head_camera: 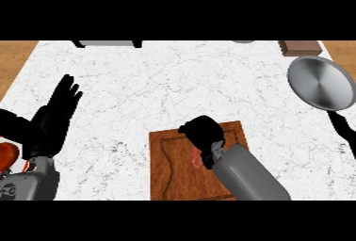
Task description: Pick the sweet potato from the cutting board and place it in the pan
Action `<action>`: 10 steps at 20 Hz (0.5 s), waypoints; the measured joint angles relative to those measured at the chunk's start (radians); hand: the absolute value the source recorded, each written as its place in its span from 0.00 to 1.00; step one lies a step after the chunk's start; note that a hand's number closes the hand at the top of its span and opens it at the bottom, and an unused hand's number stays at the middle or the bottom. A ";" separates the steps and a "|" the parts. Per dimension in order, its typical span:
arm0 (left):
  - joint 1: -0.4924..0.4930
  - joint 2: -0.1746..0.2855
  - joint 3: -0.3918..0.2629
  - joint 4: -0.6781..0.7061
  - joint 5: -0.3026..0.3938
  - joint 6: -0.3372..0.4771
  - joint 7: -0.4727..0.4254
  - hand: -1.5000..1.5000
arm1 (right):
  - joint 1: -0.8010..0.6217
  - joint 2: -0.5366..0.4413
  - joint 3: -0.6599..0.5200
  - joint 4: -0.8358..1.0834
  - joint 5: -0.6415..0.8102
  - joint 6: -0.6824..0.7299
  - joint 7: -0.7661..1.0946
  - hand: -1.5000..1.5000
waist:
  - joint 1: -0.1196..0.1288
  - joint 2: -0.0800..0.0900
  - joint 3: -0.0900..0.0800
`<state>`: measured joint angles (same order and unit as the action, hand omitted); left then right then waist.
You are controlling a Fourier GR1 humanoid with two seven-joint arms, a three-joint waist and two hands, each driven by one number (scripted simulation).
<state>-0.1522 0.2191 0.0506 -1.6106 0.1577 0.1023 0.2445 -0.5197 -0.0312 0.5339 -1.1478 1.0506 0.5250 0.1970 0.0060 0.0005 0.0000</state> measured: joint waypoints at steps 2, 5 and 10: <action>-0.005 0.002 0.010 0.014 0.000 -0.009 -0.010 0.50 | -0.007 0.002 0.003 0.040 0.020 -0.048 -0.049 1.00 | -0.001 -0.002 -0.001; -0.008 -0.016 0.003 0.015 -0.011 -0.005 -0.010 0.50 | -0.021 0.009 0.011 0.073 0.027 -0.097 -0.073 1.00 | -0.002 -0.004 -0.003; -0.017 -0.019 0.021 0.036 -0.014 -0.020 -0.023 0.50 | -0.041 0.016 0.000 0.116 0.019 -0.142 -0.118 1.00 | -0.002 -0.006 -0.003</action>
<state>-0.1689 0.2005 0.0718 -1.5750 0.1440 0.0821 0.2219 -0.5607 -0.0149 0.5337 -1.0322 1.0694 0.3828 0.0786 0.0041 -0.0052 -0.0027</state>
